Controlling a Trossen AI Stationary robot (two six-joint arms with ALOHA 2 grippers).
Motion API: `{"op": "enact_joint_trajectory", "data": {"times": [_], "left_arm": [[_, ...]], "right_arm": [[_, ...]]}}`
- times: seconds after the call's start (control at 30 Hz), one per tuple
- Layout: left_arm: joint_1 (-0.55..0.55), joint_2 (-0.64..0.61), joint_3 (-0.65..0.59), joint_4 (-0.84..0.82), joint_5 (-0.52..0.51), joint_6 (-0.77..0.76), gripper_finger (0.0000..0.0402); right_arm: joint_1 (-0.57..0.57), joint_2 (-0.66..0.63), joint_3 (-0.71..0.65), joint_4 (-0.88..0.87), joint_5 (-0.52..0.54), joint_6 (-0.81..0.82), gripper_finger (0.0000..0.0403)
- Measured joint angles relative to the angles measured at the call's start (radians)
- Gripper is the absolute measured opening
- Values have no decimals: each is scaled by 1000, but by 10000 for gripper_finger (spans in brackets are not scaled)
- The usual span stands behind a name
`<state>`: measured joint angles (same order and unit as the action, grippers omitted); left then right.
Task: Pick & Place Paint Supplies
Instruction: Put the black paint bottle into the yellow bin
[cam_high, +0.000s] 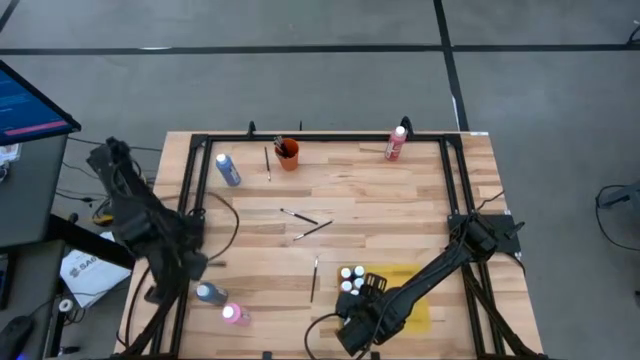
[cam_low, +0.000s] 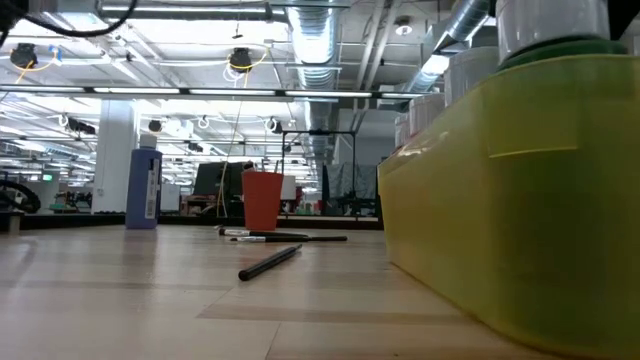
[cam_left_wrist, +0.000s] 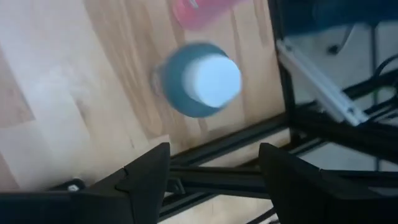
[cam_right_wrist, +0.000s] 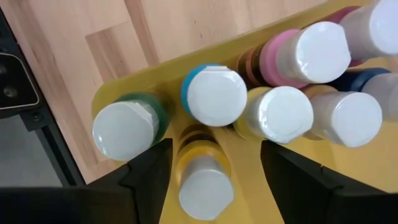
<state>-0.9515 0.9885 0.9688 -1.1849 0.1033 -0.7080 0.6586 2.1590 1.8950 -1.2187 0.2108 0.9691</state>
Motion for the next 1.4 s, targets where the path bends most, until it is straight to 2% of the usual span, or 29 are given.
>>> {"op": "enact_joint_trajectory", "data": {"times": [0.1,0.27,0.43,0.73,1.17,1.4], "left_arm": [[-80,65,0,4,-43,-33,237],[-167,119,0,5,-181,-131,237],[-187,108,0,24,-264,-213,237],[-187,99,0,61,-382,-209,237],[-187,168,0,102,-383,-152,235],[-187,171,0,104,-381,-162,188]], "right_arm": [[0,0,0,0,1,0,239],[0,0,0,0,1,0,239],[0,0,0,0,1,0,239],[0,0,0,0,1,23,239],[2,0,0,3,1,45,239],[2,0,0,3,1,45,239]]}}
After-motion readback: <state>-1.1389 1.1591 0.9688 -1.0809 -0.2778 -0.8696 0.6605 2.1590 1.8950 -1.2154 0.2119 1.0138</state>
